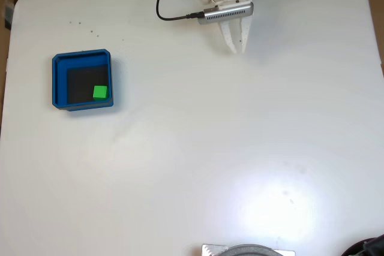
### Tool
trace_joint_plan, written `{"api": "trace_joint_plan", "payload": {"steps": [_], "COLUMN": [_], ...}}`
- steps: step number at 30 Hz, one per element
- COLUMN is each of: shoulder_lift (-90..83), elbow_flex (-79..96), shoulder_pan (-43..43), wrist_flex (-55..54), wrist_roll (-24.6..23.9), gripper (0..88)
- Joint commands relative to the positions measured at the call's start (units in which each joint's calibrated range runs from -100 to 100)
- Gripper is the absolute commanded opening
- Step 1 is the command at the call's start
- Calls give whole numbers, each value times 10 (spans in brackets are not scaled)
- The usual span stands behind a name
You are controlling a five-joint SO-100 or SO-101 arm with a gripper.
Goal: Pick up green cube and drop it in the blue box
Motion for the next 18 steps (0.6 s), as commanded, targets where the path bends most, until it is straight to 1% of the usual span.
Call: {"api": "trace_joint_plan", "payload": {"steps": [1,5,18], "shoulder_lift": [-12,-11,-10], "elbow_flex": [4,4,4], "shoulder_pan": [-10,-10,-10], "wrist_flex": [-47,-72,-68], "wrist_roll": [-1,-1,0], "gripper": [20,20,21]}}
